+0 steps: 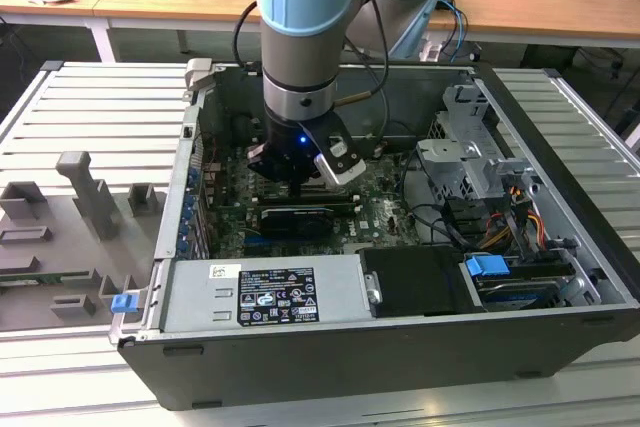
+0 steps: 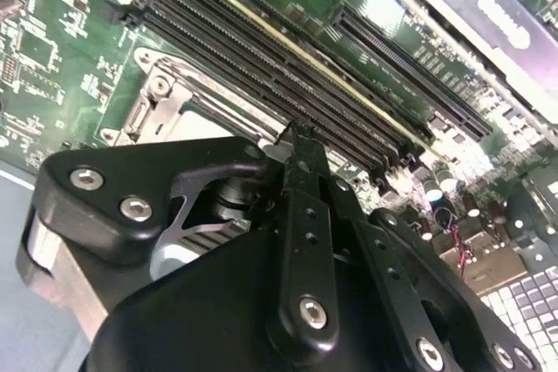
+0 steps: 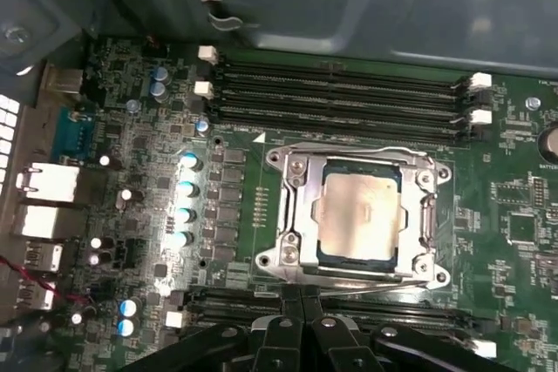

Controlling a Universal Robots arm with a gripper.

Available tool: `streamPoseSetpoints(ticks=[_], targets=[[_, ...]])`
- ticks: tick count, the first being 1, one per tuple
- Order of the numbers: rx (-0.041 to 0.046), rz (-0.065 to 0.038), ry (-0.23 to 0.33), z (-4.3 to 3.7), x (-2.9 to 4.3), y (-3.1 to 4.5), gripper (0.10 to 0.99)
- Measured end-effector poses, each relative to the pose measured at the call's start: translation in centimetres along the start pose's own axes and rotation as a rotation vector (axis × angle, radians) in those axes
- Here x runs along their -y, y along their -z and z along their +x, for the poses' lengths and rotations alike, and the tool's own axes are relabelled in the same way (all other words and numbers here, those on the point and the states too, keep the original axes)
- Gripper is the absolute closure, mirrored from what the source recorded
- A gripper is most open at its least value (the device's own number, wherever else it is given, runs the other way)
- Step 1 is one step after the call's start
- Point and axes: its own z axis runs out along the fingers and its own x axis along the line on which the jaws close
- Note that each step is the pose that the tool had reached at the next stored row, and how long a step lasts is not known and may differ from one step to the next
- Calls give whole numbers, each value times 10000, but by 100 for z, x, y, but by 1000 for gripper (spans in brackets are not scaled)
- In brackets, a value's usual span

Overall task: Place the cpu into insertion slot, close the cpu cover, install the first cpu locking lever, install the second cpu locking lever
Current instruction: 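Install the second cpu locking lever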

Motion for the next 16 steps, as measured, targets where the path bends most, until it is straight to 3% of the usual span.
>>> streamPoseSetpoints(ticks=[5, 8, 16], targets=[[15, -153, 0, 31, 9, -64, 980], [47, -481, 16, 70, 16, -83, 980], [86, -928, 28, 147, 94, -97, 980]])
